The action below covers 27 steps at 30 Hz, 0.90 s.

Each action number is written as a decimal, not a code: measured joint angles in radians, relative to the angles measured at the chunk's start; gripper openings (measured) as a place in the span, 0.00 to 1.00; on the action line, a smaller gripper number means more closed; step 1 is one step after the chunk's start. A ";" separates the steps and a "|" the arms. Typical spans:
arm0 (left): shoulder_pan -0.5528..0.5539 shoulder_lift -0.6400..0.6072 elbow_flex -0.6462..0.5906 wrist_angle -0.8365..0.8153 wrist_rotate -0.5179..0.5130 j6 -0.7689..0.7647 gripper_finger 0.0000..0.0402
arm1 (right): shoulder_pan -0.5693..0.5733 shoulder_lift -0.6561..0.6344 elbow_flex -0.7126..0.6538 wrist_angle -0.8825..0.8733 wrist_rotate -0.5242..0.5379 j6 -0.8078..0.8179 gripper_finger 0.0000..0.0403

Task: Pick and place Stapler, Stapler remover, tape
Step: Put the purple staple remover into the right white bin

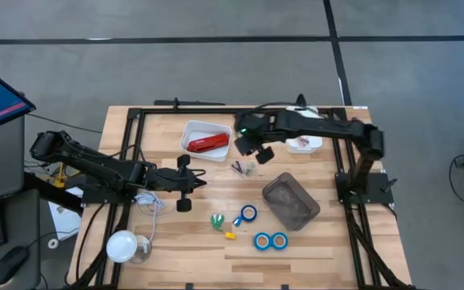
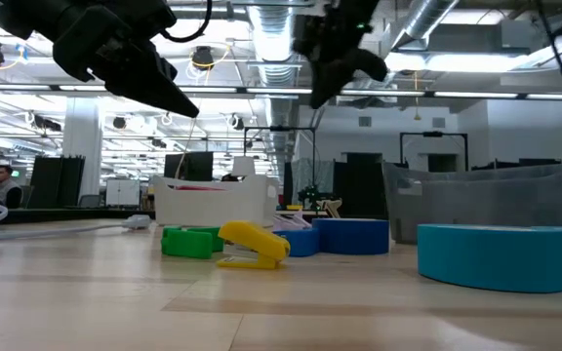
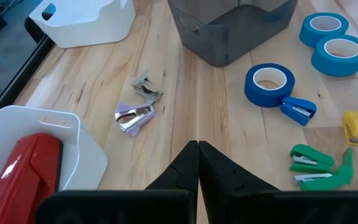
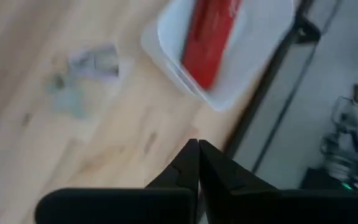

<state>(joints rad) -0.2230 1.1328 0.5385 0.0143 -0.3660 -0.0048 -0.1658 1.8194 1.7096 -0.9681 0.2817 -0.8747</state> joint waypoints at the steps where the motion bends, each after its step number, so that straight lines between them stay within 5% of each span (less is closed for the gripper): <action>1: 0.000 0.000 0.000 0.002 0.000 0.000 0.00 | 0.007 0.027 0.029 -0.035 -0.012 0.006 0.00; 13: 0.000 0.000 0.000 0.005 0.000 0.000 0.00 | 0.036 0.198 0.134 -0.276 -0.132 0.091 0.00; 22: 0.000 0.000 0.000 0.005 0.000 0.000 0.00 | 0.053 0.195 0.134 -0.156 -0.261 0.230 0.00; 27: 0.000 0.000 0.000 0.005 0.000 0.000 0.00 | 0.052 0.246 0.133 -0.156 -0.285 0.277 0.11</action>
<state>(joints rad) -0.2233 1.1328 0.5388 0.0193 -0.3660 -0.0048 -0.1143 2.0656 1.8428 -1.1244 -0.0036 -0.5976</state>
